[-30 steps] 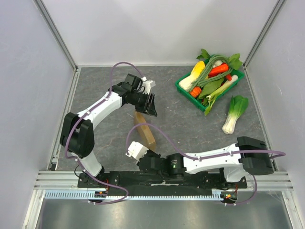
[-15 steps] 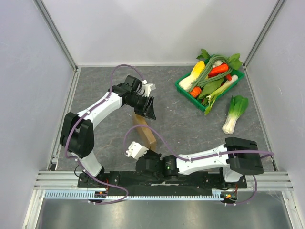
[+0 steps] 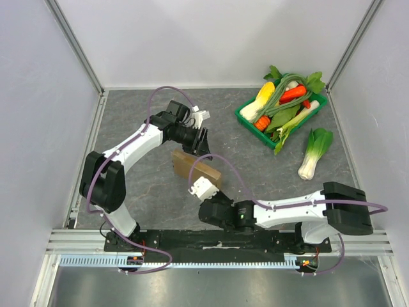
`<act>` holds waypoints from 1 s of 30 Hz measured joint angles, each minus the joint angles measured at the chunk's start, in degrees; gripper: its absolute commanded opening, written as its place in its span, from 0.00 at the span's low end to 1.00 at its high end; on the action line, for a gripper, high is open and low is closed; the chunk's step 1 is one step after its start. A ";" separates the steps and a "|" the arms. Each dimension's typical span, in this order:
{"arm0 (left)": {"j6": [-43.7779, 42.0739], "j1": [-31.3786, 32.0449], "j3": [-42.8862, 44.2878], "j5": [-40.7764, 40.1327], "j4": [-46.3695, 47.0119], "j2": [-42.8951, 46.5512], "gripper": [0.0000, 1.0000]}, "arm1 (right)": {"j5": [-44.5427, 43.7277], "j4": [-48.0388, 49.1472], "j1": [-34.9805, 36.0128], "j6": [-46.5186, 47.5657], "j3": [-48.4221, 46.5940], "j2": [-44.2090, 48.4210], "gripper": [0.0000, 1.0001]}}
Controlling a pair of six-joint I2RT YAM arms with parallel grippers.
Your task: Unpack the express box
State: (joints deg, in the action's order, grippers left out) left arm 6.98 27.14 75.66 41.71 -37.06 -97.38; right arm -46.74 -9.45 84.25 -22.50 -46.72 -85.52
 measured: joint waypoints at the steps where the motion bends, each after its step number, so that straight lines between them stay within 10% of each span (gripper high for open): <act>1: 0.22 0.00 0.00 0.59 0.39 0.00 0.54 | 0.04 -0.04 -0.74 -0.37 0.76 1.09 0.00; 30: -5.38 0.00 -4.59 8.17 10.60 2.14 0.71 | 14.16 12.07 -17.94 -9.68 13.60 15.30 0.00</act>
State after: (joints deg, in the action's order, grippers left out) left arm 1.61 27.14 71.07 49.89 -26.46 -95.24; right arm -32.58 2.61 66.30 -32.18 -33.12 -70.22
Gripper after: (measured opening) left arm 0.709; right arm 0.154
